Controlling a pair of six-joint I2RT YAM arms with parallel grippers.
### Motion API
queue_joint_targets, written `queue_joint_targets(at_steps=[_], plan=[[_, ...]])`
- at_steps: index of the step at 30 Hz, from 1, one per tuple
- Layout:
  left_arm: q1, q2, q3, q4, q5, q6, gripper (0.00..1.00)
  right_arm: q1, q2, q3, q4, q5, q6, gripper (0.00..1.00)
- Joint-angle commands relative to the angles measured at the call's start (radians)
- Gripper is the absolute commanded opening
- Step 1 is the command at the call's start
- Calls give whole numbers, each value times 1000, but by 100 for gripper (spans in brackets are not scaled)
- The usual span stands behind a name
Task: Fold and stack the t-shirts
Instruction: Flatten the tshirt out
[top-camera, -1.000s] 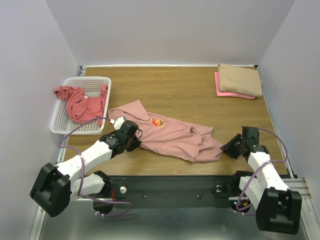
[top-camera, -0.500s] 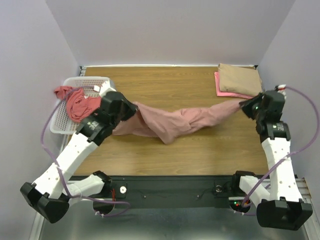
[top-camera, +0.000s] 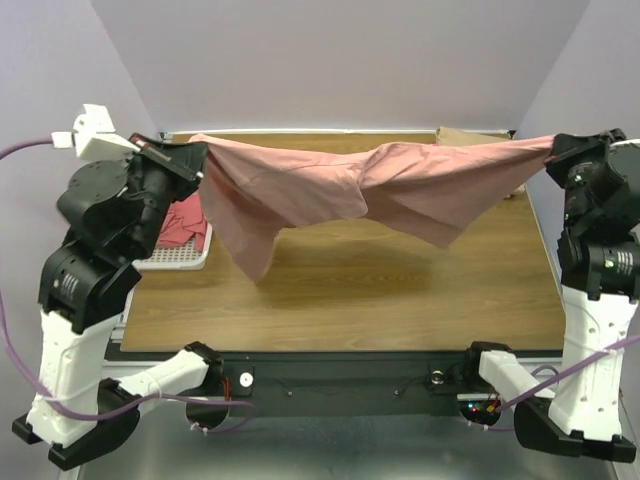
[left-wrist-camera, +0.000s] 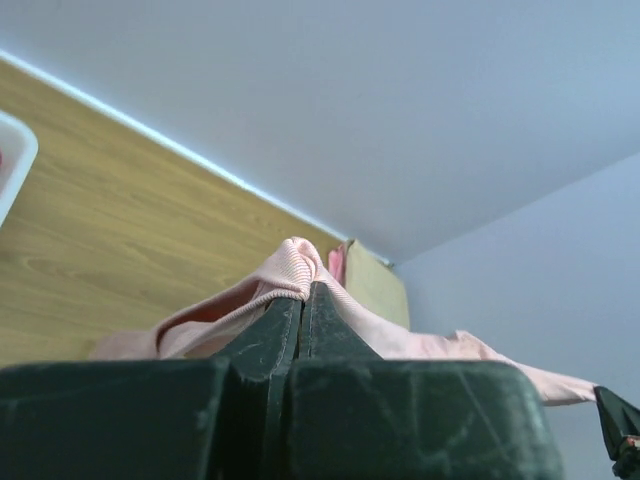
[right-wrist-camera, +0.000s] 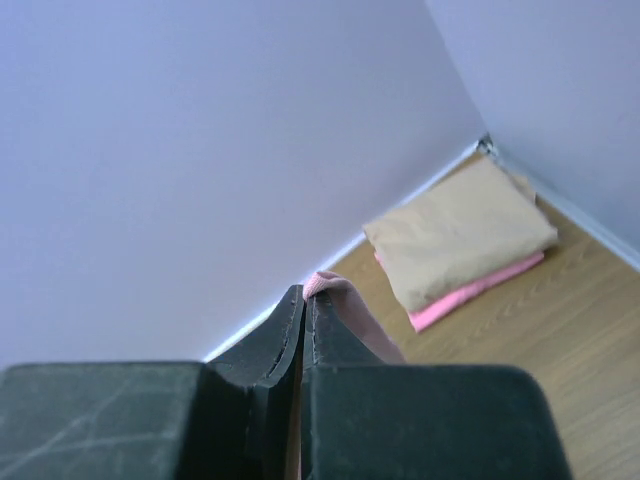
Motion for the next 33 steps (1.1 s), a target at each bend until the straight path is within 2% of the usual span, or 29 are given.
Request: queue_joint_targets(at_steps=[1, 4, 8, 9, 13, 15, 16, 18, 19, 22, 23, 24, 25, 26, 29, 33], plan=[[5, -29, 57, 13, -48, 51, 0, 0, -33, 88, -6, 91, -57, 0], [5, -12, 2, 35, -40, 50, 0, 1, -24, 68, -15, 81, -70, 0], [9, 66, -81, 73, -31, 48, 0, 0, 6, -45, -14, 22, -39, 0], [14, 80, -131, 84, -19, 48, 0, 0, 10, -120, -12, -27, -32, 0], [104, 190, -308, 196, 113, 70, 0, 0, 55, -318, 17, -52, -10, 0], [178, 302, -398, 274, 205, 82, 0, 0, 99, -378, 61, -32, -5, 0], [193, 401, -414, 294, 225, 82, 5, 0, 116, -430, 78, -34, -7, 0], [218, 512, -411, 326, 300, 102, 22, 0, 163, -464, 120, -41, -7, 0], [218, 614, -397, 338, 319, 111, 41, 0, 212, -481, 129, -60, -10, 1], [216, 722, -360, 360, 413, 130, 52, 0, 291, -509, 164, -80, -5, 1], [216, 744, -366, 366, 422, 130, 54, 0, 303, -525, 186, -83, -7, 0], [215, 744, -377, 383, 417, 127, 60, 0, 318, -533, 195, -87, -8, 0], [215, 721, -391, 391, 414, 127, 81, 0, 340, -538, 201, -86, -15, 0], [215, 704, -426, 395, 408, 125, 99, 0, 351, -545, 206, -87, -16, 0], [207, 620, -501, 403, 411, 110, 98, 0, 363, -565, 221, -90, -12, 0], [152, 493, -720, 401, 385, 64, 98, 0, 355, -608, 235, -101, -12, 0]])
